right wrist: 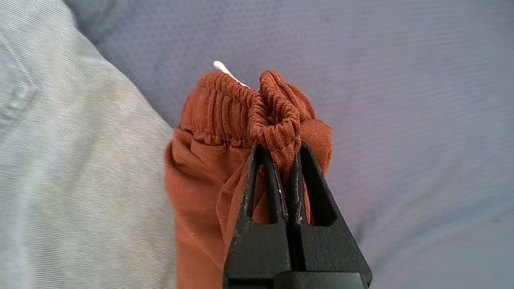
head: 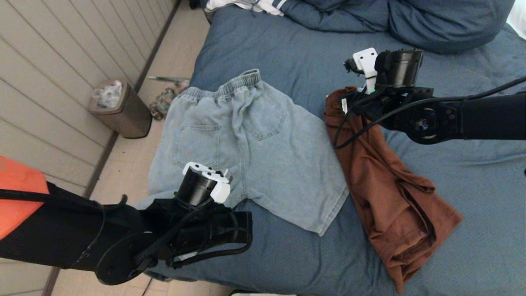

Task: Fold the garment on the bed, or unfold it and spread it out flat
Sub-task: Fold the brown shorts

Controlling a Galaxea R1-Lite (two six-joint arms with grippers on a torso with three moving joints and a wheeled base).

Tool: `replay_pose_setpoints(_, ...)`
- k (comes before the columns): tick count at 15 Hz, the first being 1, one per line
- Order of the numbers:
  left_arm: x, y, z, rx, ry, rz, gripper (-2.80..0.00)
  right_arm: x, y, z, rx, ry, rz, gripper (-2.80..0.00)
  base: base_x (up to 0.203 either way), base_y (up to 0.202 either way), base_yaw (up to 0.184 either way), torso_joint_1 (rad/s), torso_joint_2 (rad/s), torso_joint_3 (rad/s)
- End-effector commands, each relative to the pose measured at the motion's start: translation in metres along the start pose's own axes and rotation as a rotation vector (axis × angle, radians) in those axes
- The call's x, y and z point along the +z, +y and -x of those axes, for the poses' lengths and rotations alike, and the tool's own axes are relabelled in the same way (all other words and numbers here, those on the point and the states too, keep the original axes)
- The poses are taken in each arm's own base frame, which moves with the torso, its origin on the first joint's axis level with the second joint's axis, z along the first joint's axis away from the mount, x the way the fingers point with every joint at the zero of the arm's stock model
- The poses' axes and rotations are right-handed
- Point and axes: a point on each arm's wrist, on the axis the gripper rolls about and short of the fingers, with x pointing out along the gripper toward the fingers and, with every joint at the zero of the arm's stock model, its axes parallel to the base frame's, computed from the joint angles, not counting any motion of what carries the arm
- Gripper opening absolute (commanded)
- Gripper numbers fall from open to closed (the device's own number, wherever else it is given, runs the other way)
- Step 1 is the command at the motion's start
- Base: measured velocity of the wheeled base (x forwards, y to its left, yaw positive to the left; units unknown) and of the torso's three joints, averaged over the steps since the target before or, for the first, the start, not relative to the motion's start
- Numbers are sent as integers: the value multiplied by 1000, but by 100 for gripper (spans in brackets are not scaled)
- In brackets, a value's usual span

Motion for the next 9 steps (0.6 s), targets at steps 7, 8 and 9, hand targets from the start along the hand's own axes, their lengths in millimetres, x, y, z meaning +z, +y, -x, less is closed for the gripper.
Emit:
replay_pose_setpoints(7, -8, 4, -15, 21, 40, 2, -280, 21, 33, 53, 260, 41, -158, -280, 0, 0, 0, 0, 0, 0)
replay_pose_setpoints(8, -8, 4, -16, 23, 43, 2, -280, 24, 35, 60, 288, 52, -177, -280, 0, 0, 0, 0, 0, 0)
replay_pose_setpoints(9, -8, 4, -16, 22, 42, 2, -280, 28, 34, 66, 308, 56, -195, -280, 0, 0, 0, 0, 0, 0)
